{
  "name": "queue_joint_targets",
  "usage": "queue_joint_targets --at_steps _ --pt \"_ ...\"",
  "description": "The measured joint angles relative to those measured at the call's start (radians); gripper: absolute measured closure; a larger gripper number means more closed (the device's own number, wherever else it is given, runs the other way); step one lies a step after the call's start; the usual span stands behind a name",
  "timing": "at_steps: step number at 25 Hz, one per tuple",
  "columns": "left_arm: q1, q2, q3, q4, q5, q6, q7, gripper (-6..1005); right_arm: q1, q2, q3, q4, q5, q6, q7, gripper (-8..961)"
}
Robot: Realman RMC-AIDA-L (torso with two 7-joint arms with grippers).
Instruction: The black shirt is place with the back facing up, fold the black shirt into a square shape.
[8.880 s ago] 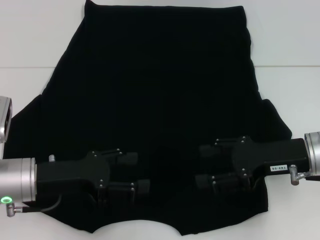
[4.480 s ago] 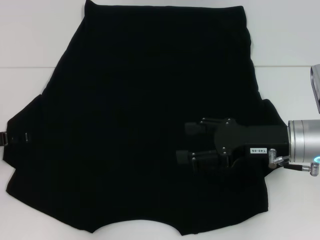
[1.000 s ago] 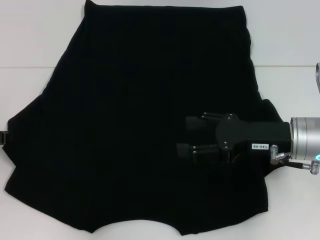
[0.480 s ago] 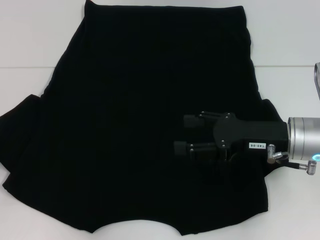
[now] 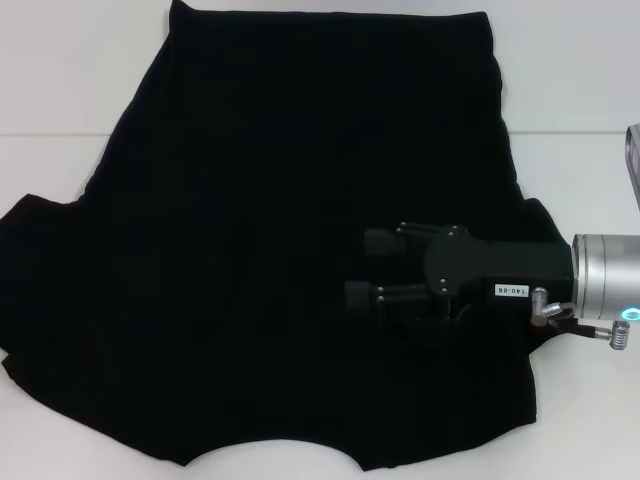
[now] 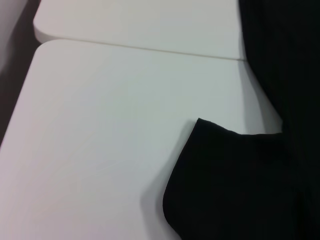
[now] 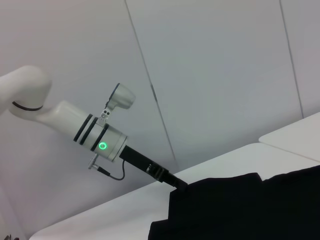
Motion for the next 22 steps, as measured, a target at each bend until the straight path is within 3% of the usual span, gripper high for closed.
queue_joint_targets --at_steps 22 --pt "0.008 -0.001 -0.025 0.04 -0.009 0.079 0.0 998 0.0 0.0 -0.007 0.0 0.007 -0.005 -0.001 39"
